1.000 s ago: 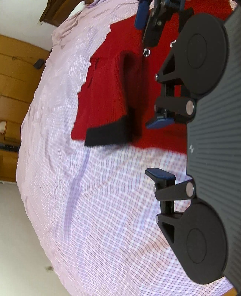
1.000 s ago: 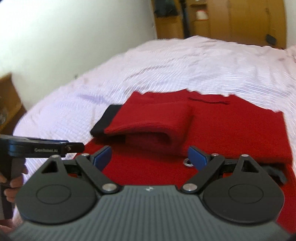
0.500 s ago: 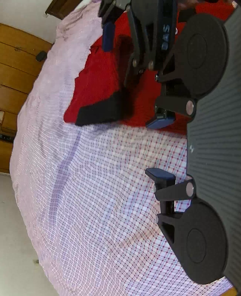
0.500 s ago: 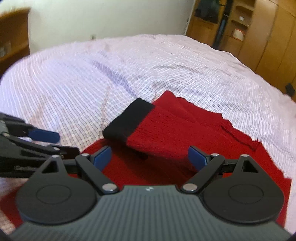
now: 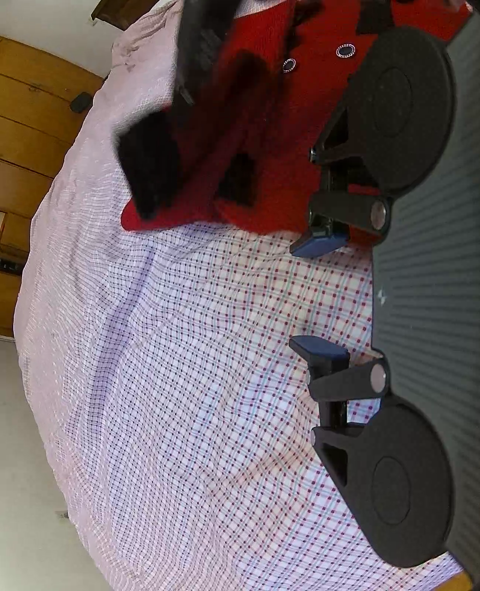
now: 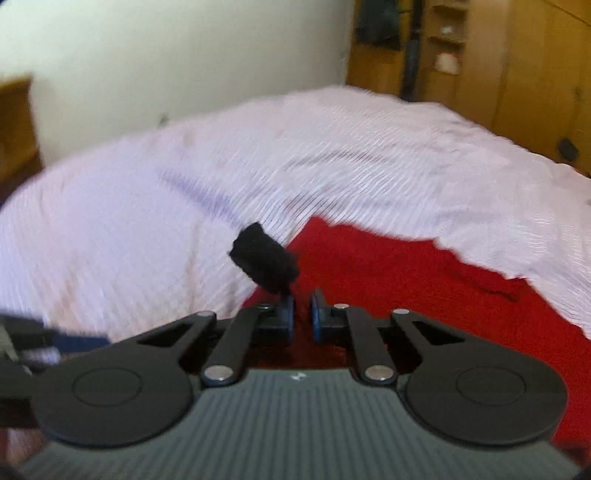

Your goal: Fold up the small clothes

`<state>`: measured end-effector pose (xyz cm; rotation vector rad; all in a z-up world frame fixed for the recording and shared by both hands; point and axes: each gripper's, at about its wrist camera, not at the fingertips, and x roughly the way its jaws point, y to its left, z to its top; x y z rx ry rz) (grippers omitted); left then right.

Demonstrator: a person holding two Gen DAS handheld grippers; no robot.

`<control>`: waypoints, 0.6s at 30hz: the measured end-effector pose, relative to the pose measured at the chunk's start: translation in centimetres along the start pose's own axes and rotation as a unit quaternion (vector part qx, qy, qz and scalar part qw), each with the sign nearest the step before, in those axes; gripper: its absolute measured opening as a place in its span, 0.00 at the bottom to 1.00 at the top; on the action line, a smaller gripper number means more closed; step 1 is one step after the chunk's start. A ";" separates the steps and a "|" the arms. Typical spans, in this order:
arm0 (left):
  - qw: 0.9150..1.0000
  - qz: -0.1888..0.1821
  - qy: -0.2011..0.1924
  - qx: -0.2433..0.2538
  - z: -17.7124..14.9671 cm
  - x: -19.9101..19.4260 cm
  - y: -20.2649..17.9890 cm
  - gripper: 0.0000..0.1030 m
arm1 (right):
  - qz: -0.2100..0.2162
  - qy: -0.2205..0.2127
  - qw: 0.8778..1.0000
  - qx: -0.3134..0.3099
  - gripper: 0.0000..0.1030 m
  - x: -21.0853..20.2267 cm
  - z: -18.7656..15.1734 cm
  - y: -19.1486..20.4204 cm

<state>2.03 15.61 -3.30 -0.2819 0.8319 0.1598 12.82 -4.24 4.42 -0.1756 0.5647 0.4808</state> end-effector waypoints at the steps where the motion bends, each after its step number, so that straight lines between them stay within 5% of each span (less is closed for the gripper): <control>1: 1.000 0.000 -0.001 0.000 0.0 0.0 -0.1 0.51 | -0.008 -0.012 1.000 0.010 0.11 -0.7 0.2 -0.8; 9: 1.000 -0.004 -0.011 0.010 0.2 -0.4 -0.8 0.51 | -0.085 -0.071 0.989 0.101 0.11 -5.1 -0.6 -8.5; 18: 0.999 -0.009 -0.028 0.038 1.7 -0.9 -2.7 0.51 | -0.149 -0.027 0.972 0.180 0.11 -5.2 -6.8 -16.5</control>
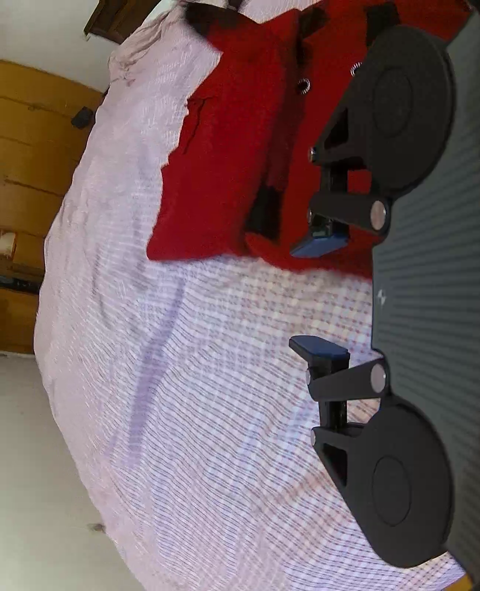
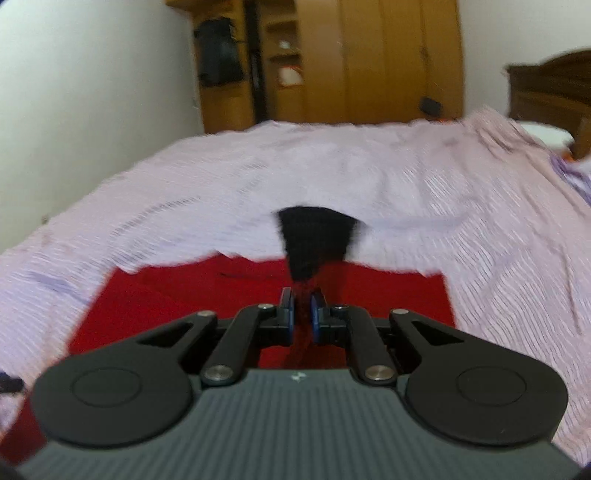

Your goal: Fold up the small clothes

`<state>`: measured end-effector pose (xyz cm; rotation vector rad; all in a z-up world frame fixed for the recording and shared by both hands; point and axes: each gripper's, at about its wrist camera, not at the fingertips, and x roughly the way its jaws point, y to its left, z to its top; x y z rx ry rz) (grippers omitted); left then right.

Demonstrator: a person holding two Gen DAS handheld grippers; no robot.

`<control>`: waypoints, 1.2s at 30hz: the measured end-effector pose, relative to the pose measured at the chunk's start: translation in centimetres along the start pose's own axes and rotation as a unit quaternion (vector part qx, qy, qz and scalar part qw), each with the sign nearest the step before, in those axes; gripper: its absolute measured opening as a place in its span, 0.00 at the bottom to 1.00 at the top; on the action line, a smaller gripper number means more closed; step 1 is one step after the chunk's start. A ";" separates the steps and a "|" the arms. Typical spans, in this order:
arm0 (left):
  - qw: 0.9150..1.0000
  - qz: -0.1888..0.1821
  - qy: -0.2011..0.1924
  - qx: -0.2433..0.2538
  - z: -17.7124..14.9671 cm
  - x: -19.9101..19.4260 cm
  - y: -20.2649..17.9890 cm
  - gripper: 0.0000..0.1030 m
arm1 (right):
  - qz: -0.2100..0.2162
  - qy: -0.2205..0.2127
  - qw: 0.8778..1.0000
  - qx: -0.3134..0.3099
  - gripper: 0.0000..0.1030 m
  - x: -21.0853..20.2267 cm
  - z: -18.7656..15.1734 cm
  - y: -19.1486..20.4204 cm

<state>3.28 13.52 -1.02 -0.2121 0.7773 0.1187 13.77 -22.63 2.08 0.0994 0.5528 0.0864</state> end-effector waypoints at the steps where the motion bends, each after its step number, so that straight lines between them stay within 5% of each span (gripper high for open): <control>1: 1.000 -0.002 -0.001 0.005 0.2 0.1 -0.4 0.51 | -0.002 0.011 1.000 0.015 0.12 0.3 -0.6 -1.0; 5: 1.000 -0.006 -0.003 0.029 1.3 0.4 -2.0 0.51 | 0.010 0.046 0.996 0.071 0.15 0.6 -3.1 -4.0; 11: 0.998 -0.011 -0.010 0.058 3.0 1.3 -4.3 0.51 | 0.013 0.059 0.995 0.074 0.35 -0.8 -4.8 -5.6; 21: 0.998 -0.014 0.005 0.066 4.7 3.5 -6.1 0.51 | 0.032 0.032 0.997 0.069 0.36 -4.8 -2.4 -8.2; 24: 0.997 -0.014 0.008 0.075 5.1 4.0 -6.7 0.51 | 0.028 0.027 0.997 0.064 0.48 -3.8 -1.6 -8.5; 36: 0.996 -0.038 -0.010 0.086 7.1 5.4 -8.7 0.51 | 0.012 0.082 0.996 0.046 0.47 4.1 -1.2 -8.3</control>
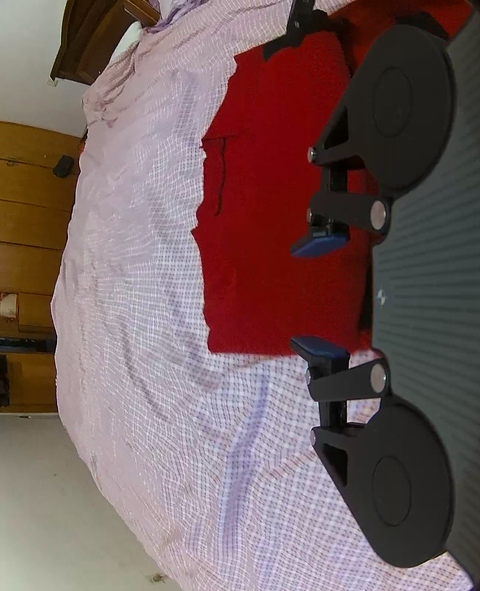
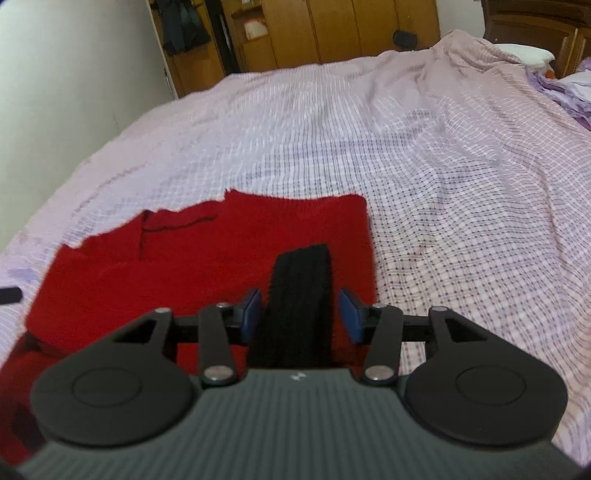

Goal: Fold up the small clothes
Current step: 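Grasp the black pocket trim edge with the right gripper, then release the right gripper and pull back from the cardigan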

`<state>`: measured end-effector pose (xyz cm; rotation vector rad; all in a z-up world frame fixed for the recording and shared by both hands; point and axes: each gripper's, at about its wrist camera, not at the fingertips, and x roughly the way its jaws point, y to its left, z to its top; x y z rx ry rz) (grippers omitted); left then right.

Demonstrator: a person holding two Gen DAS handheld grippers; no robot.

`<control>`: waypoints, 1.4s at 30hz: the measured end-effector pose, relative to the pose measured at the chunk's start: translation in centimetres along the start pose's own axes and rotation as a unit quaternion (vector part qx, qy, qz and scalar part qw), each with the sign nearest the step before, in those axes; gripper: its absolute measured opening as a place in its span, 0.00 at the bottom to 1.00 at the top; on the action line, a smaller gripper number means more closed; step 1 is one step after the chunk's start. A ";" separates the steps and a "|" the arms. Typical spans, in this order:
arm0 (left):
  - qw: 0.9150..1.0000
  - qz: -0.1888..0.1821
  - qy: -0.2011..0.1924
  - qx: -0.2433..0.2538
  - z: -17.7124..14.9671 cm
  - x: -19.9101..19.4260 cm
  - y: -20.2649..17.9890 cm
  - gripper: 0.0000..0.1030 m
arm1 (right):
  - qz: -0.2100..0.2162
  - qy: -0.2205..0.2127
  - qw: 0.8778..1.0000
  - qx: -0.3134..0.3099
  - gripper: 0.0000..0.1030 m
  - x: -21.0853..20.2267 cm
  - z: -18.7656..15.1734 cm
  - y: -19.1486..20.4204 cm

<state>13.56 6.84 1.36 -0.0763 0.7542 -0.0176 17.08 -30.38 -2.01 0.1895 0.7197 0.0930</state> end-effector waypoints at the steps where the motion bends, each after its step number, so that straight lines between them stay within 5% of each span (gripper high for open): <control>1: 1.000 -0.003 -0.001 0.000 0.0 0.3 -0.2 0.51 | -0.001 0.002 1.000 0.001 0.47 0.4 0.0 0.1; 6: 1.000 -0.019 -0.007 -0.005 -0.1 1.6 -1.4 0.51 | 0.010 -0.004 1.000 -0.003 0.47 0.8 0.3 0.9; 8: 1.000 -0.024 -0.009 -0.006 -0.2 2.0 -1.8 0.51 | 0.025 -0.014 1.000 -0.007 0.13 0.3 0.5 1.1; 14: 0.999 -0.016 -0.035 0.003 0.2 2.6 -2.1 0.51 | 0.010 -0.134 0.988 -0.069 0.13 -3.9 1.7 3.3; 22: 0.998 0.049 -0.005 0.027 -0.6 8.2 -2.1 0.51 | -0.050 -0.026 0.998 -0.040 0.14 3.0 -0.1 1.3; 36: 0.996 0.070 -0.027 0.050 -1.1 9.2 -2.2 0.55 | -0.024 -0.039 0.999 0.009 0.15 3.8 -1.3 -0.5; 42: 0.997 0.057 -0.021 0.055 -0.6 7.5 -1.9 0.55 | -0.013 -0.042 0.998 0.045 0.26 1.0 -0.4 -0.3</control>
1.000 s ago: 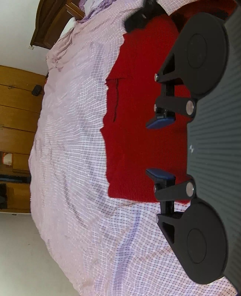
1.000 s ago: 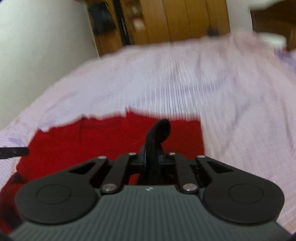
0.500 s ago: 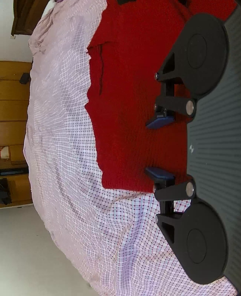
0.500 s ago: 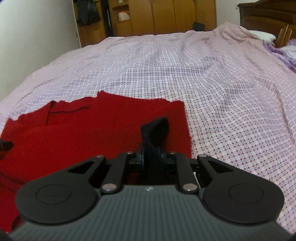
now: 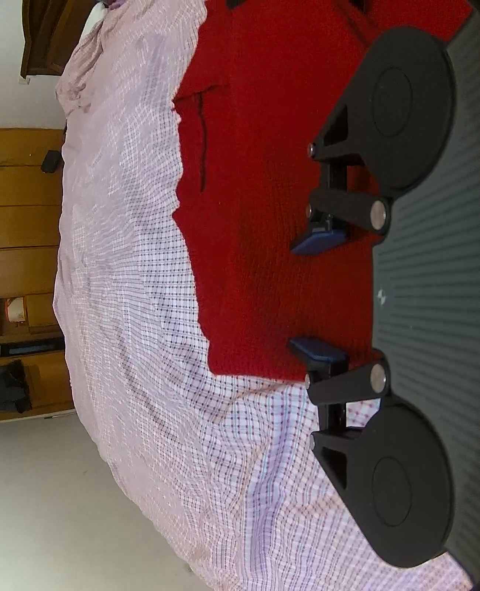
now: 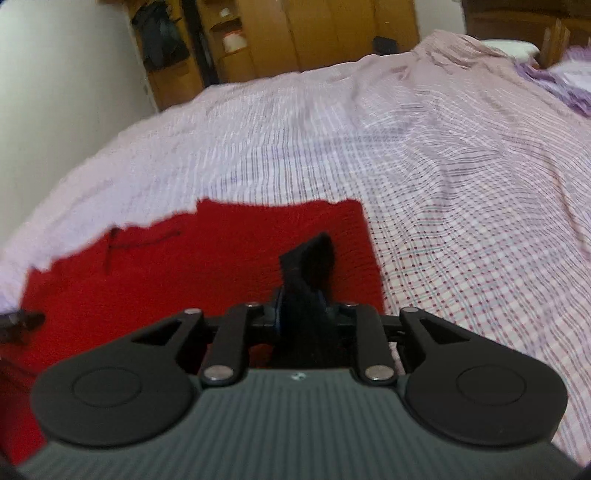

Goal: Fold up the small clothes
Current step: 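Release the right gripper and pull back from the cardigan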

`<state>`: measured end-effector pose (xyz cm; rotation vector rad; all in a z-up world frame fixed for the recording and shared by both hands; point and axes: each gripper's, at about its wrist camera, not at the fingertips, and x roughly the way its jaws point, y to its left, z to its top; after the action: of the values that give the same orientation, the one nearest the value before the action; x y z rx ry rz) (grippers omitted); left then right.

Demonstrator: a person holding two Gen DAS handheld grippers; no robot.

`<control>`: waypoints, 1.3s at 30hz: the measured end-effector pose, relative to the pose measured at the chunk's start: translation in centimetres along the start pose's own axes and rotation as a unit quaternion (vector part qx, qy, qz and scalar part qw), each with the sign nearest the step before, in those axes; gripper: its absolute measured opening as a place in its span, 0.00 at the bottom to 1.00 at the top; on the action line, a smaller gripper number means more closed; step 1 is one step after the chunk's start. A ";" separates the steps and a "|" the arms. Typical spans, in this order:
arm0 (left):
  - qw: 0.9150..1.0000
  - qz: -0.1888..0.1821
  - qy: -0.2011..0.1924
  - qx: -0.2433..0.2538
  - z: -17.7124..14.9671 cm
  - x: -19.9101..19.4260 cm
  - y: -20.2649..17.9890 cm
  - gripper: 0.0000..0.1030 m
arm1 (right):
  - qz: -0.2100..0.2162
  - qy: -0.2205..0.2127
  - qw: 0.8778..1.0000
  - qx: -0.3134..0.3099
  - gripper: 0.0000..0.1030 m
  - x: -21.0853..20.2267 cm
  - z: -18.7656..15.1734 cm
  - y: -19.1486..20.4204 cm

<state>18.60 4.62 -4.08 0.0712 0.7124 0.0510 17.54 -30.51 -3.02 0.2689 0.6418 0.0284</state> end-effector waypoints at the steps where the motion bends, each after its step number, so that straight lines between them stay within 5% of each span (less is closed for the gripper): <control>1: 1.000 -0.002 0.003 -0.003 0.0 -0.7 0.2 0.55 | 0.002 -0.004 1.000 -0.002 0.26 -0.9 0.1 0.1; 9: 1.000 -0.021 -0.014 -0.002 -1.4 -8.0 1.4 0.56 | 0.038 -0.010 0.998 -0.053 0.31 -9.1 0.2 1.4; 13: 1.000 -0.028 -0.011 0.002 -2.5 -11.6 1.9 0.56 | 0.066 -0.007 0.995 -0.079 0.50 -12.4 -0.2 1.9; 19: 0.999 -0.031 0.001 0.009 -4.9 -16.2 2.3 0.58 | 0.065 0.018 0.987 -0.144 0.51 -15.8 -2.4 3.6; 32: 0.995 -0.071 0.033 0.065 -13.0 -21.2 -0.6 0.62 | 0.060 0.075 0.942 -0.321 0.51 -19.2 -11.5 6.8; 39: 0.991 -0.095 0.043 0.089 -15.8 -22.4 -2.0 0.62 | 0.092 0.109 0.925 -0.352 0.51 -19.3 -14.3 7.9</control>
<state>-8.57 1.79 -1.57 0.1726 0.8058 -0.1923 -6.01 -21.57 -0.60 -0.3771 0.7837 0.4681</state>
